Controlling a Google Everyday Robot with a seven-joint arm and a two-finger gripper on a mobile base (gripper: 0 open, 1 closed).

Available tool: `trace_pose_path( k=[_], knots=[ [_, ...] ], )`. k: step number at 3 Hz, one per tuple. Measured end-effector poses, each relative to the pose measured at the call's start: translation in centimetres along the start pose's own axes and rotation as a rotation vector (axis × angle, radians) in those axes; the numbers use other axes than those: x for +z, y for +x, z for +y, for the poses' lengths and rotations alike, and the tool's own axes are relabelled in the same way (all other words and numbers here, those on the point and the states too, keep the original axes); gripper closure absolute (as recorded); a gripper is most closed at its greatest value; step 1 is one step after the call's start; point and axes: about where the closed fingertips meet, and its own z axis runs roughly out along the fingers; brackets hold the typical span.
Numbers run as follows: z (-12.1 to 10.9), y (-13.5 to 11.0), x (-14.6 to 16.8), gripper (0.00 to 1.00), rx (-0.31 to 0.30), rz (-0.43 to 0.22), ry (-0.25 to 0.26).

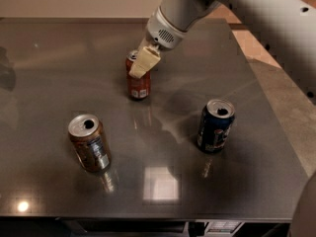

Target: Move coke can near orange can

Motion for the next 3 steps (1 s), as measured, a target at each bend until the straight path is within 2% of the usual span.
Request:
trace_pose_path(
  k=[1,3],
  knots=[
    [2.9,0.3,-1.3,1.00,-0.092,-0.034,-0.094],
    [9.3,0.7,-1.8,1.00,-0.213,-0.071,-0.263]
  ],
)
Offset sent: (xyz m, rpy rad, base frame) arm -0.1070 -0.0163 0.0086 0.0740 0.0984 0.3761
